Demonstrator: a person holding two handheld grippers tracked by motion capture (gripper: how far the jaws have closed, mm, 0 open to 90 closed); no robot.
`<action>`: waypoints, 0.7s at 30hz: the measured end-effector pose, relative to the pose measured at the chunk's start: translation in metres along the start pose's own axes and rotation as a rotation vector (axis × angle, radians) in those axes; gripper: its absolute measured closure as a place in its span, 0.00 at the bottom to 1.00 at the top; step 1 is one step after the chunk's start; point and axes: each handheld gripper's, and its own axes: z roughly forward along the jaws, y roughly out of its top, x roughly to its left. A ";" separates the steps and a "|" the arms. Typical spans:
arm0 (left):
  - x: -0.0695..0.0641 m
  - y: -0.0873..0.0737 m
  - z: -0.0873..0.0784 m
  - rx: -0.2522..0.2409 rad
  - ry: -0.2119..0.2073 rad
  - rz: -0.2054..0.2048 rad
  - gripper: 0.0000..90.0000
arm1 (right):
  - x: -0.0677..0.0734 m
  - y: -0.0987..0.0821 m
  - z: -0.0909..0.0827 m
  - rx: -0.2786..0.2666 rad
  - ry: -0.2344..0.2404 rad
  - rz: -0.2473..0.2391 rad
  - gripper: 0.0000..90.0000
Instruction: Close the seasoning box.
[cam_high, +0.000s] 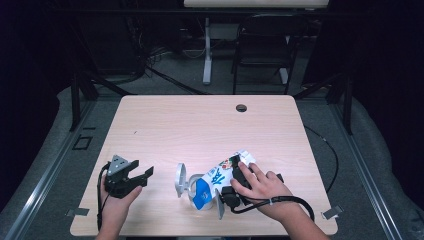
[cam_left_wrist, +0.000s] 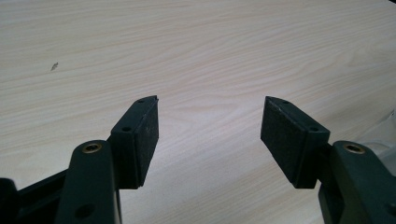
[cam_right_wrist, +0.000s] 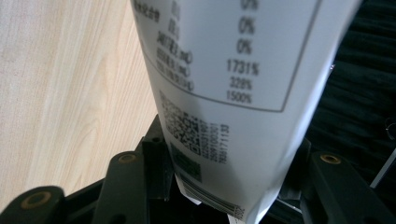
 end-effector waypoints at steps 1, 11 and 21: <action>0.000 0.000 0.000 -0.001 -0.001 0.000 0.41 | 0.000 0.000 0.000 0.001 0.000 0.000 0.56; 0.000 0.000 0.000 0.001 0.000 -0.003 0.41 | -0.001 -0.001 0.000 0.000 0.000 0.002 0.57; 0.001 0.000 0.000 0.001 0.001 -0.004 0.42 | -0.001 -0.001 0.000 0.000 -0.001 -0.003 0.57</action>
